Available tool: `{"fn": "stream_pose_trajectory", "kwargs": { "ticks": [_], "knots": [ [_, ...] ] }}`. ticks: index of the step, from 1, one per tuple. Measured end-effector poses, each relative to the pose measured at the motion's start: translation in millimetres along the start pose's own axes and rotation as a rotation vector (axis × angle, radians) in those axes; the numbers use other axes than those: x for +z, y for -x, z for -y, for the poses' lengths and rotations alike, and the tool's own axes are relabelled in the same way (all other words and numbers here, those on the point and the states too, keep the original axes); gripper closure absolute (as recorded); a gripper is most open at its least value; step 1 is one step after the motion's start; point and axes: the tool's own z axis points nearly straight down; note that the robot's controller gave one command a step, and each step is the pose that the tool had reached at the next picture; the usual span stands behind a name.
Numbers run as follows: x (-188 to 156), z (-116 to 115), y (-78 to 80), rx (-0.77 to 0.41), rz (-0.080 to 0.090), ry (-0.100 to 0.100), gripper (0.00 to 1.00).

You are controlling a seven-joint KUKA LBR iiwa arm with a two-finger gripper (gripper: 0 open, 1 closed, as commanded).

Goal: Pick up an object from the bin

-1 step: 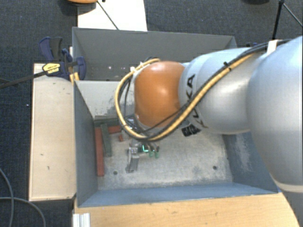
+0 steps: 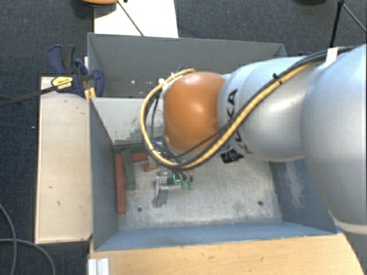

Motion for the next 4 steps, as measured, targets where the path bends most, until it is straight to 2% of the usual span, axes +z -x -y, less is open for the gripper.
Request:
{"fn": "stream_pose_trajectory", "kwargs": {
  "ticks": [1,2,3,4],
  "knots": [
    [8,12,25.4,-0.077,0.002,0.002,0.00],
    [40,33,31.9,-0.357,0.002,-0.001,0.00],
    [86,51,37.3,-0.547,-0.001,0.000,1.00],
    [86,51,37.3,-0.545,-0.001,0.000,1.00]
  ]
}}
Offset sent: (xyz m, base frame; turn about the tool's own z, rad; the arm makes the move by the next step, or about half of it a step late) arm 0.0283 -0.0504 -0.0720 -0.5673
